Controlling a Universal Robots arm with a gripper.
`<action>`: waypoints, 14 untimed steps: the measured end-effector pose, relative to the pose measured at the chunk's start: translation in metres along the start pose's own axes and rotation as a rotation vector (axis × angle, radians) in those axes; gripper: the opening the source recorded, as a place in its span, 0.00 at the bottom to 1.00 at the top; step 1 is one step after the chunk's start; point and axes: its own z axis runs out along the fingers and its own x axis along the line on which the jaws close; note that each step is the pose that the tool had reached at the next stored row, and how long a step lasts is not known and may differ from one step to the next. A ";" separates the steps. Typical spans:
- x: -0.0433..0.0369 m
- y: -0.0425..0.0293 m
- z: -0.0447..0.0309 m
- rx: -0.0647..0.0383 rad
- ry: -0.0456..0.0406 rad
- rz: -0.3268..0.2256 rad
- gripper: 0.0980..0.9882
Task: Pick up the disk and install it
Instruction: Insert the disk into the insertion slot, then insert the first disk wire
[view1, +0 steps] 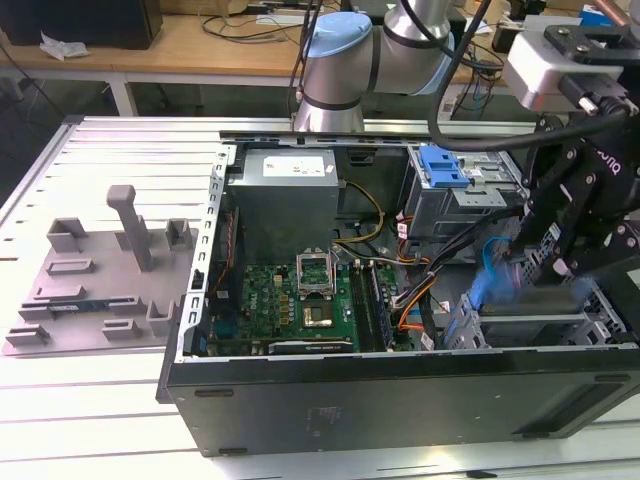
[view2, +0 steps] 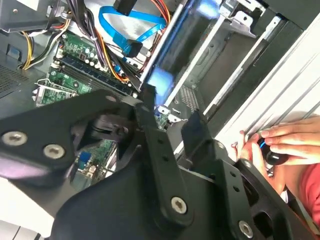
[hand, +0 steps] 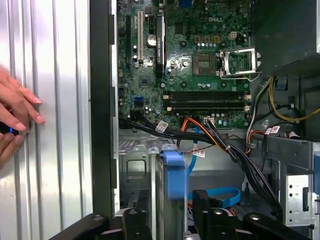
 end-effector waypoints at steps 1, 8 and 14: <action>0.0000 -0.0001 0.0000 0.000 0.0003 0.000 0.45; 0.0000 0.0000 0.0007 0.000 0.0000 0.000 0.45; 0.0001 0.0000 0.0012 0.000 0.0000 0.000 0.45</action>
